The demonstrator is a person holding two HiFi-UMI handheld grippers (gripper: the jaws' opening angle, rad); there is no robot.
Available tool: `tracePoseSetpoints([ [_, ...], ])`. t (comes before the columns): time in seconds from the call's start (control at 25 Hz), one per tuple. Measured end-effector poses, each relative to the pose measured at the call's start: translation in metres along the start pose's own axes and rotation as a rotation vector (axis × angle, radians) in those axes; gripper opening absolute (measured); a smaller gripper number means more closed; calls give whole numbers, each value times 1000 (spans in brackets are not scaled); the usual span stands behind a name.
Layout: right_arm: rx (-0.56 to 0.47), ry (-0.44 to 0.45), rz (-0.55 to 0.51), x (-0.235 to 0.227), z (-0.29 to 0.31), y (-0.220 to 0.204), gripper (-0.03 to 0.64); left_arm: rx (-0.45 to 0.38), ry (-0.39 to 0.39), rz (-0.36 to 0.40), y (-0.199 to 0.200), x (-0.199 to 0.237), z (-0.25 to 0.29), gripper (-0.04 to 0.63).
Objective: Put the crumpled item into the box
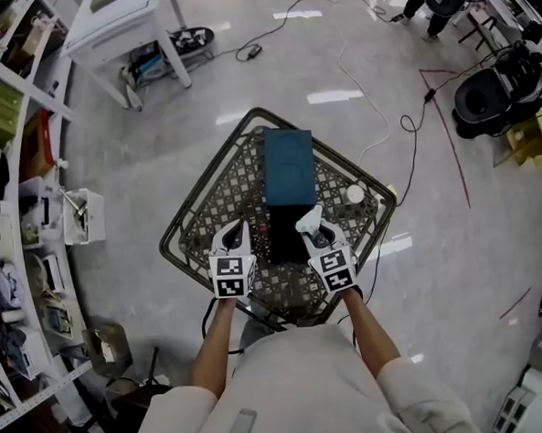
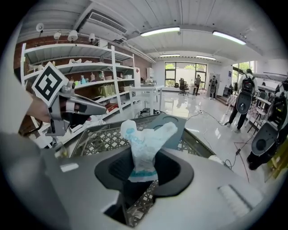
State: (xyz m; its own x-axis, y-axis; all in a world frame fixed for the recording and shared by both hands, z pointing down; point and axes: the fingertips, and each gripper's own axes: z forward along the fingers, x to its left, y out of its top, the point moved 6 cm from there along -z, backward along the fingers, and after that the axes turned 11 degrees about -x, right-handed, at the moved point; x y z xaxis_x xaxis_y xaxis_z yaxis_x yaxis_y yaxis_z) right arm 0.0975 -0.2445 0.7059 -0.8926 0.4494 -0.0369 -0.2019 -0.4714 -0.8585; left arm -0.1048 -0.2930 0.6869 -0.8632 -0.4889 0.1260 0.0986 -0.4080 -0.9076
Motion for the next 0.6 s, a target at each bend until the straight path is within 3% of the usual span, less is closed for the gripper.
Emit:
tracePoseSetpoints([
  [0.4, 122, 94, -33, 22, 12, -42, 123, 52, 13, -40, -34, 0, 2, 6],
  [0.6, 205, 169, -149, 33, 21, -55, 123, 58, 11, -56, -40, 0, 4, 6],
])
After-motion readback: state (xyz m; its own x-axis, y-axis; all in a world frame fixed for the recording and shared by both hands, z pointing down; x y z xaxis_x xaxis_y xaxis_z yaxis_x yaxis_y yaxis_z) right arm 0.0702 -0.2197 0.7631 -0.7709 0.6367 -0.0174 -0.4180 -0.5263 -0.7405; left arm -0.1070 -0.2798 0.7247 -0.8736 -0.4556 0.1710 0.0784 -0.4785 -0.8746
